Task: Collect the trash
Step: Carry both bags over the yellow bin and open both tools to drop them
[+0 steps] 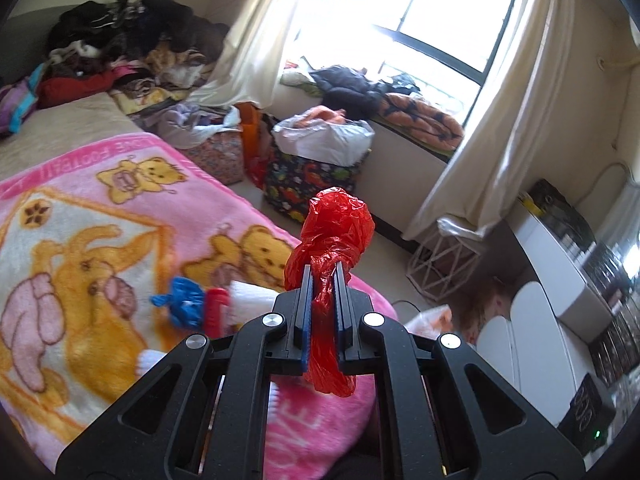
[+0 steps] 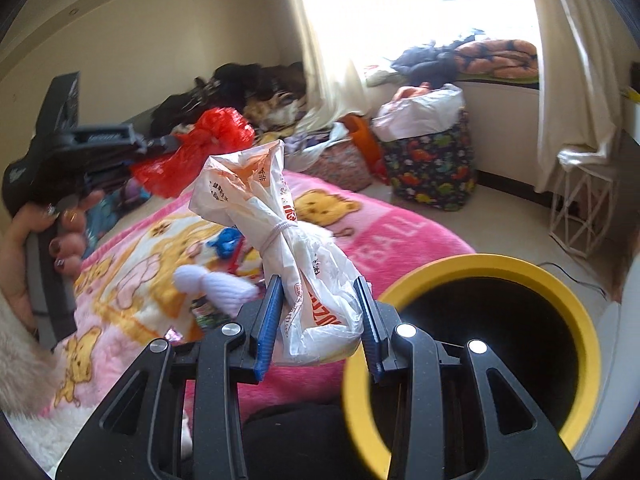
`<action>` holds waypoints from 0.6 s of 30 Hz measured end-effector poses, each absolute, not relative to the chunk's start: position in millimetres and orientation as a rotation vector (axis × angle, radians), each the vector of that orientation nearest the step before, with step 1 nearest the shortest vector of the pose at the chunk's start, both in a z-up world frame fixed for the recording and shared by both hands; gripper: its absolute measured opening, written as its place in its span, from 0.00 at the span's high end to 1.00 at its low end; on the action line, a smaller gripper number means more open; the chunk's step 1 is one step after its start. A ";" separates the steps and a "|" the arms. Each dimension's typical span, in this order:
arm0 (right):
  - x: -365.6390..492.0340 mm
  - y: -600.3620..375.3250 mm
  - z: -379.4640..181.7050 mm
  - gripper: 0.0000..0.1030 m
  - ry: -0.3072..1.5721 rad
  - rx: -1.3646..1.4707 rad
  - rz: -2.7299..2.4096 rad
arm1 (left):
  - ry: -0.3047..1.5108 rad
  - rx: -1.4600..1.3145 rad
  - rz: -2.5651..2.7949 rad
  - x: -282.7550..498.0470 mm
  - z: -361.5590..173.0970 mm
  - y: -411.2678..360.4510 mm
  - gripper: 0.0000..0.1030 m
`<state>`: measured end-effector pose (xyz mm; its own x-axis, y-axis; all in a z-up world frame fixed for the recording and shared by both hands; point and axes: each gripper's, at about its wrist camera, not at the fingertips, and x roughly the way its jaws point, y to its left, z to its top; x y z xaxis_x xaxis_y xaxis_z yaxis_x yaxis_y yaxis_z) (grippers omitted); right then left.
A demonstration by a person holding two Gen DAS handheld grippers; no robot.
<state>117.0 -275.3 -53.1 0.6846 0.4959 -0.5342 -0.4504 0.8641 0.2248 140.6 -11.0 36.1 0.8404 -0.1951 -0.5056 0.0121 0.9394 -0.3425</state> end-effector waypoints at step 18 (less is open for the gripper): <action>124.7 -379.1 -63.2 0.67 0.641 0.221 0.279 | 0.652 -0.271 -0.284 150.4 10.8 -100.1 0.95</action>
